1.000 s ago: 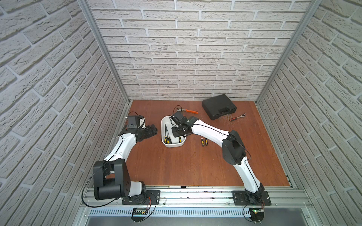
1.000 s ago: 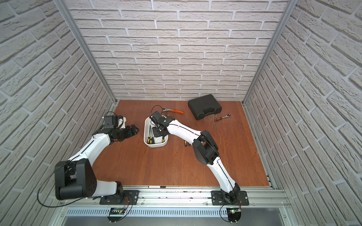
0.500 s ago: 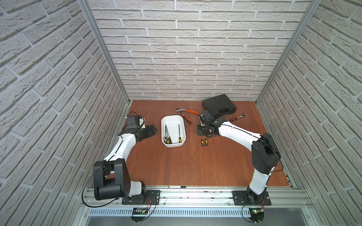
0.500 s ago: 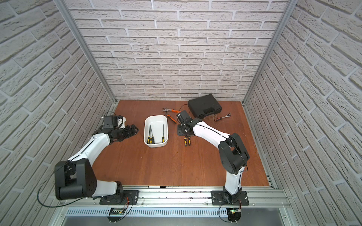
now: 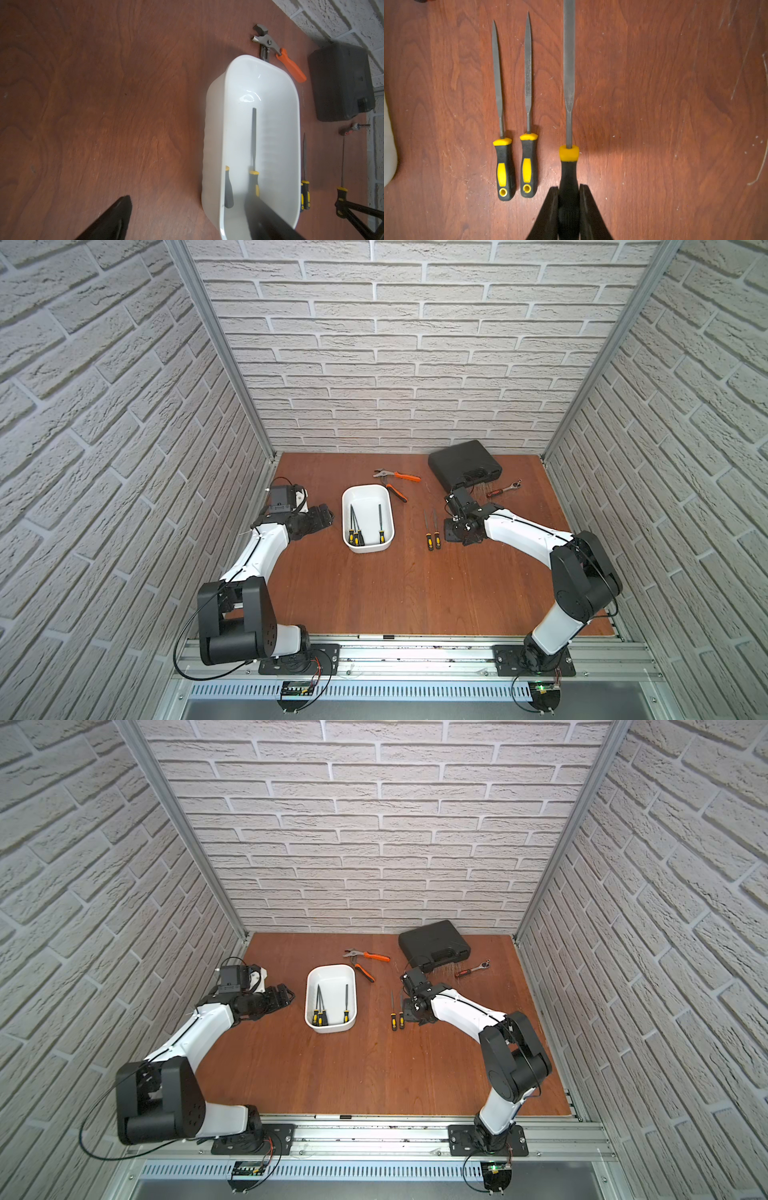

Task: Take the file tool out of the storage box
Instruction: Pick up the file tool from the storage box, then place the file tool at the center of the board.

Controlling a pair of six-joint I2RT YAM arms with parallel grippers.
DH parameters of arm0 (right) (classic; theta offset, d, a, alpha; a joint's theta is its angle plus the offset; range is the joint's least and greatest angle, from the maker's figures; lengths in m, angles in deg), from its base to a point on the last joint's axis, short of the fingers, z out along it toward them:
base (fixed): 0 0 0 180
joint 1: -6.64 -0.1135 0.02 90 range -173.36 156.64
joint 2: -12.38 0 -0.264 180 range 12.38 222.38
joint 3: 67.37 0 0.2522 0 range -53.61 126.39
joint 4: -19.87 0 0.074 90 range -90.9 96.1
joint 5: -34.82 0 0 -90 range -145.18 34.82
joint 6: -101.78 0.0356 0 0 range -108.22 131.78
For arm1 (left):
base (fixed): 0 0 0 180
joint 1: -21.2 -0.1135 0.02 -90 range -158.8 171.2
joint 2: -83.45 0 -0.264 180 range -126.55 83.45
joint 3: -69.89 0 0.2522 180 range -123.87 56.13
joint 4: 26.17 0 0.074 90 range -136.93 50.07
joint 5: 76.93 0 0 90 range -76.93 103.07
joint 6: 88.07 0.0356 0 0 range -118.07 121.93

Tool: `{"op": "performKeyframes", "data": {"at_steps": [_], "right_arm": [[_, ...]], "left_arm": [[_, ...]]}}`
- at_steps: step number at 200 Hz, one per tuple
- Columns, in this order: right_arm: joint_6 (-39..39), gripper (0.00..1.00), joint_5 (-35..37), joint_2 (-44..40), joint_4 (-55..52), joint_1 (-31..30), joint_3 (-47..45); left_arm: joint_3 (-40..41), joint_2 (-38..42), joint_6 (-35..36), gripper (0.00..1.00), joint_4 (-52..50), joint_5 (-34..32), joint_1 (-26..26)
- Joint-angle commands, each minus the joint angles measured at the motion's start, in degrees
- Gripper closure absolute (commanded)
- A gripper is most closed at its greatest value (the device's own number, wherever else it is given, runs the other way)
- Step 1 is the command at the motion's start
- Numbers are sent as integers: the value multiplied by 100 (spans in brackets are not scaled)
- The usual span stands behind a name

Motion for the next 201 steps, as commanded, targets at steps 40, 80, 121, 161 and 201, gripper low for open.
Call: {"op": "performKeyframes", "data": {"at_steps": [40,80,121,161,201], "right_arm": [[-252,84,55,542,73,16,152],[-277,63,1,555,80,16,137],[-272,57,41,327,44,22,84],[-230,69,-65,280,114,49,66],[-208,76,-56,495,108,52,129]], "left_arm": [[-22,-19,54,9,117,16,-30],[-57,-38,49,9,83,-11,-2],[-116,-99,43,9,82,-23,45],[-230,-157,47,9,44,-33,87],[-260,-143,69,9,4,-46,97]]}}
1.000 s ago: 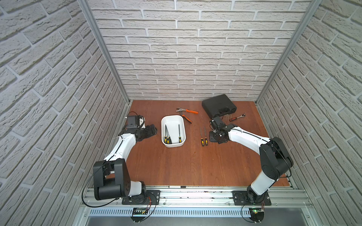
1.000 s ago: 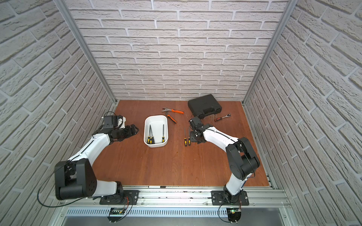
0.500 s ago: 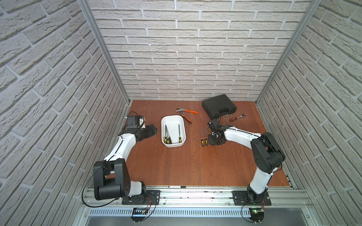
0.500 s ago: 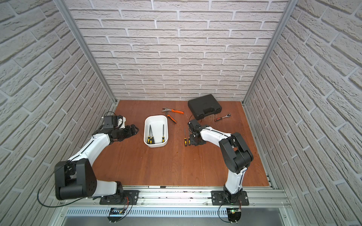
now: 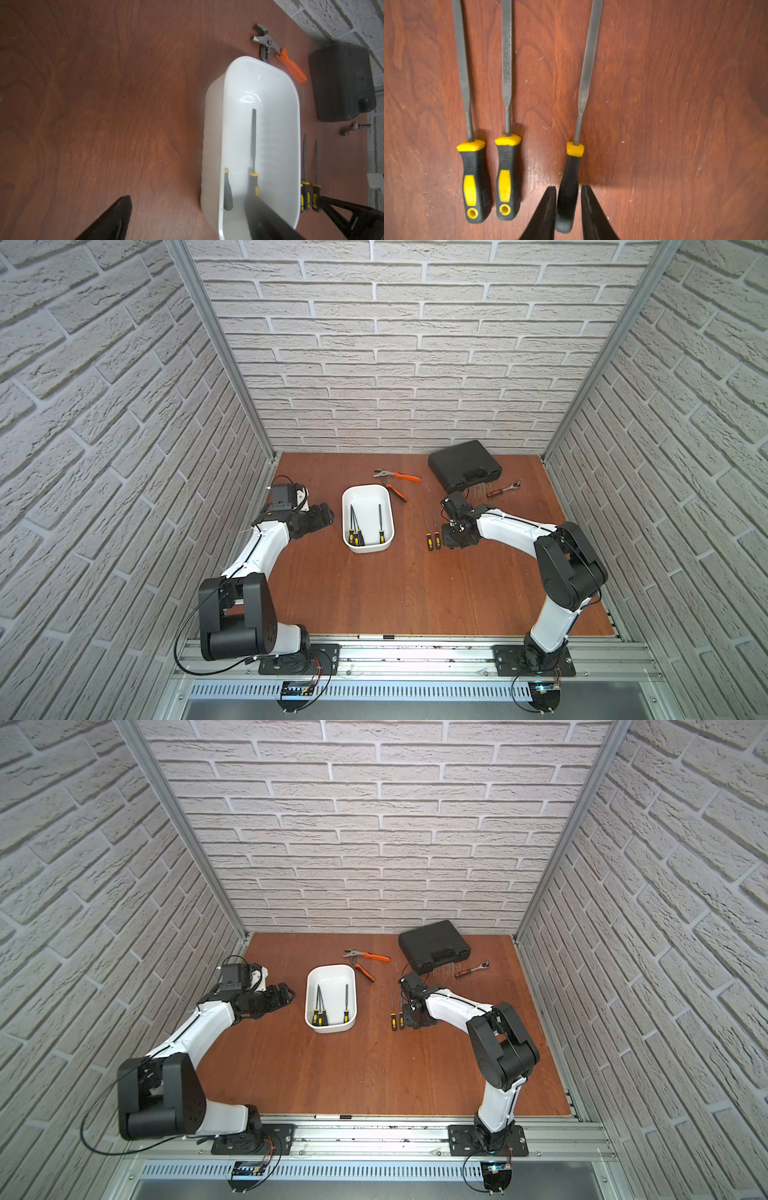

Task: Take the file tool out of the storage box
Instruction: Place the file tool at the center of the board.

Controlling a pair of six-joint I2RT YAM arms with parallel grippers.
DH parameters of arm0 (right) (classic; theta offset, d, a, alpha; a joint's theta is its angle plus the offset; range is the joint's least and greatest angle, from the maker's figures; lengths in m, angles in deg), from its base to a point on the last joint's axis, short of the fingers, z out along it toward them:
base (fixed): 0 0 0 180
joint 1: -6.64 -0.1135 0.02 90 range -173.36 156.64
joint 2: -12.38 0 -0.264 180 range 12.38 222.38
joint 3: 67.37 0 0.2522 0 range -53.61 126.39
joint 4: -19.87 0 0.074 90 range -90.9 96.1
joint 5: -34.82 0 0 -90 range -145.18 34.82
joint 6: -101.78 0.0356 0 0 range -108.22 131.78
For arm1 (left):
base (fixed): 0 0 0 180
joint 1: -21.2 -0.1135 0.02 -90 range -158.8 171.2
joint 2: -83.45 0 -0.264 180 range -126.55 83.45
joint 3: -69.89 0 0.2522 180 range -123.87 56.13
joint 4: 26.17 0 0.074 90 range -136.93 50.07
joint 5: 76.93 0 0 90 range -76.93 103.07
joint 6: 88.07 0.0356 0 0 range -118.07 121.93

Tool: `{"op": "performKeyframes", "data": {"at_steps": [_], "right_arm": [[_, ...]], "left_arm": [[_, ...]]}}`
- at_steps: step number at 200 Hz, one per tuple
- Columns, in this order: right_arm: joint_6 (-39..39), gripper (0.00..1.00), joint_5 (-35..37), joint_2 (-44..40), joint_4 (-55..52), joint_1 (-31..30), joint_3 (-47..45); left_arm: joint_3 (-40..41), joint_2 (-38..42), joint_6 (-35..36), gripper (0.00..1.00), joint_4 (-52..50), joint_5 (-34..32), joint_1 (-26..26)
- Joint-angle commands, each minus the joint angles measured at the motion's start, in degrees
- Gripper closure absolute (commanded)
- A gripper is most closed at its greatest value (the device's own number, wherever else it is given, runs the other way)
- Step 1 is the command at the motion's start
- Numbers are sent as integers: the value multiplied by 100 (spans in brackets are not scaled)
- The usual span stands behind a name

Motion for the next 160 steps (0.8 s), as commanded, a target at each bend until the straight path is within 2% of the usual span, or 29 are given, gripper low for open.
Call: {"op": "performKeyframes", "data": {"at_steps": [1,36,86,120,148,160], "right_arm": [[31,76,-7,-7,51,23,118],[13,90,-21,31,102,23,108],[-68,91,-74,178,68,5,249],[70,90,-74,36,150,5,146],[65,77,37,-288,104,6,187],[23,76,111,-330,13,21,247]], "left_arm": [[-133,-19,80,9,23,-35,24],[-124,0,102,9,-7,-65,27],[-141,-19,89,9,13,-60,26],[-116,18,119,9,-22,-81,32],[-119,25,137,9,-33,-98,25],[-125,20,129,9,-22,-90,27]]}}
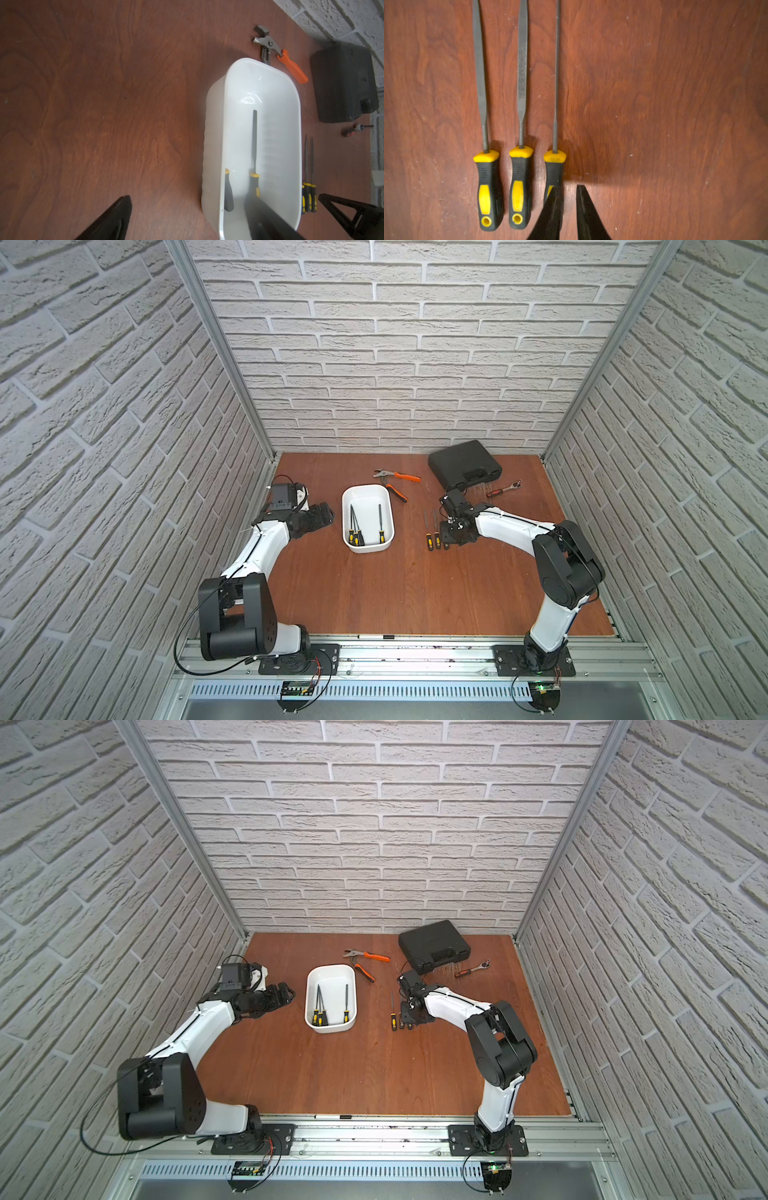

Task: Take the file tool out of the storage box
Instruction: Place the file tool at the center of the board.

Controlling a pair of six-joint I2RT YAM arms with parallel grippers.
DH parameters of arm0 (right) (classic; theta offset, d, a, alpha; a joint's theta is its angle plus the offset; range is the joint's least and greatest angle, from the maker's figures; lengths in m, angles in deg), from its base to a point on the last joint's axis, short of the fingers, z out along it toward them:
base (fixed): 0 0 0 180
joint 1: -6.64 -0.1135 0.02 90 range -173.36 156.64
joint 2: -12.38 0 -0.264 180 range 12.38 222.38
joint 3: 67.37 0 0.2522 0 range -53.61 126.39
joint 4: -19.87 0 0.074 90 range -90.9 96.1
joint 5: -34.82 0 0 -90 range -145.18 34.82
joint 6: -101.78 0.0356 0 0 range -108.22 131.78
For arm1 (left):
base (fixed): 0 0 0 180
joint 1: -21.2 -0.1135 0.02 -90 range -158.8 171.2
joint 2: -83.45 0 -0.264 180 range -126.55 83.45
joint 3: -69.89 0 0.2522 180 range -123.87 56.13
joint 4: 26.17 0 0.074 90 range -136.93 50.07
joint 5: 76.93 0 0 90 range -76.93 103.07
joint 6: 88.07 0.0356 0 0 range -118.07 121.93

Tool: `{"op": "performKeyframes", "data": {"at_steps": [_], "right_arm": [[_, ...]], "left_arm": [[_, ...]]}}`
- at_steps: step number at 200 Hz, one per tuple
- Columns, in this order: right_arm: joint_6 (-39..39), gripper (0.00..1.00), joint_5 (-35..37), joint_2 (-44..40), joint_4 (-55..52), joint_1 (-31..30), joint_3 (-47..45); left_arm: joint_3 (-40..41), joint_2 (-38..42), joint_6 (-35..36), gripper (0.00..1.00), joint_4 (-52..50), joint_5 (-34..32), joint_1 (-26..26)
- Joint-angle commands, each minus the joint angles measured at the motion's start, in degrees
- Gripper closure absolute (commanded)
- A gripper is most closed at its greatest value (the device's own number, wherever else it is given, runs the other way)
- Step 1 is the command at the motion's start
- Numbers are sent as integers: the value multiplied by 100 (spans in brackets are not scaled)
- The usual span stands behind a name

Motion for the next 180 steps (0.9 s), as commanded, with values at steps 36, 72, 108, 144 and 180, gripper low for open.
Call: {"op": "performKeyframes", "data": {"at_steps": [36,72,108,144,180], "right_arm": [[-121,78,273,-457,-121,36,42],[-472,71,286,-618,-165,-412,729],[-780,63,-196,213,-565,-1261,2395],[-580,58,-984,1683,-788,-1712,3957],[-312,55,-1383,2871,-1269,-1901,5399]], "left_arm": [[-81,44,70,9,64,-16,21],[-50,43,69,9,70,-5,16],[-22,50,-49,9,192,13,27],[30,139,-40,9,152,-37,41],[120,262,-19,9,123,-65,21]]}}
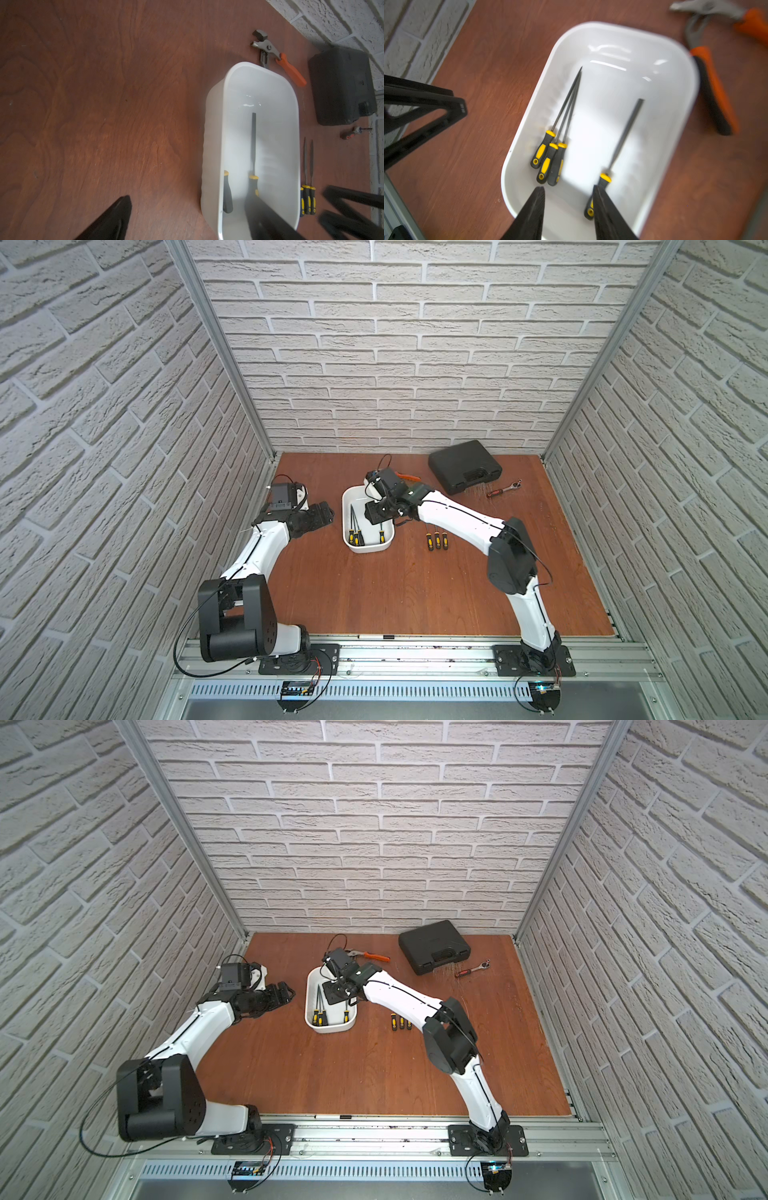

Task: Take the file tool out of the storage box
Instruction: Place the file tool at the center of the board, then pick up the file tool from the storage box.

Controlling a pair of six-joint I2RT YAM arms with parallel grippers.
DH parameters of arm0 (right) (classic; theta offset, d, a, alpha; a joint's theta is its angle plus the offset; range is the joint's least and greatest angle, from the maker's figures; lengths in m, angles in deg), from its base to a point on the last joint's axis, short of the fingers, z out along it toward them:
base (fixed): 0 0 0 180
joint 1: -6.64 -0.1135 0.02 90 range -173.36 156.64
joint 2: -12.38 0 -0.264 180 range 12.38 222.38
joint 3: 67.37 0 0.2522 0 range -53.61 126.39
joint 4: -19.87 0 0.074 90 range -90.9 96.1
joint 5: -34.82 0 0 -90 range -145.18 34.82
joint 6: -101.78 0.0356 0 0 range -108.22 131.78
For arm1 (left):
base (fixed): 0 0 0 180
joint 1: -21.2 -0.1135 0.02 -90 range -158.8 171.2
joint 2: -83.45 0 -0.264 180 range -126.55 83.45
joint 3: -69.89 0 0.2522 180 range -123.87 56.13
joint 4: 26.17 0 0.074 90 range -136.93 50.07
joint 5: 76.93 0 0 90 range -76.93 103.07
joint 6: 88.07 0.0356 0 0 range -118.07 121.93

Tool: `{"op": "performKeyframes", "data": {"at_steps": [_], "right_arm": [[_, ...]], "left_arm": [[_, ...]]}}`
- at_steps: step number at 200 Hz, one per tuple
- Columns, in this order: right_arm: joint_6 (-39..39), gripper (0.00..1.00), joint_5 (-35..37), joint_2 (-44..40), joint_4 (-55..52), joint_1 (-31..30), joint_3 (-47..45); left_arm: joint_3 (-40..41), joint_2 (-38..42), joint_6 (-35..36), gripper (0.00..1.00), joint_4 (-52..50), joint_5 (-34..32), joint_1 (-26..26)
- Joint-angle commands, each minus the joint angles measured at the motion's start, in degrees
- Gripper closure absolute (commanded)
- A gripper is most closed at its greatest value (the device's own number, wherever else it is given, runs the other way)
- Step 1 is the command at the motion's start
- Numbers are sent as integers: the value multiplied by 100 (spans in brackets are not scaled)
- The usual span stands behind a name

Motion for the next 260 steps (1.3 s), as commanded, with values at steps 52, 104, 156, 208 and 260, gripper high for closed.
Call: {"op": "performKeyframes", "data": {"at_steps": [52,104,156,208,260], "right_arm": [[222,55,-546,1291,-1007,-156,1388],[222,55,-595,1520,-963,-178,1508],[209,57,-533,1905,-1148,-211,1950],[214,64,-416,2022,-1220,-216,1982],[217,78,-187,1941,-1284,-164,1872]], "left_arm": [[87,173,16,9,101,21,0],[94,137,38,9,103,57,4],[103,207,86,9,54,11,5],[77,247,139,9,-13,1,-19],[60,255,165,9,-50,4,-38]]}}
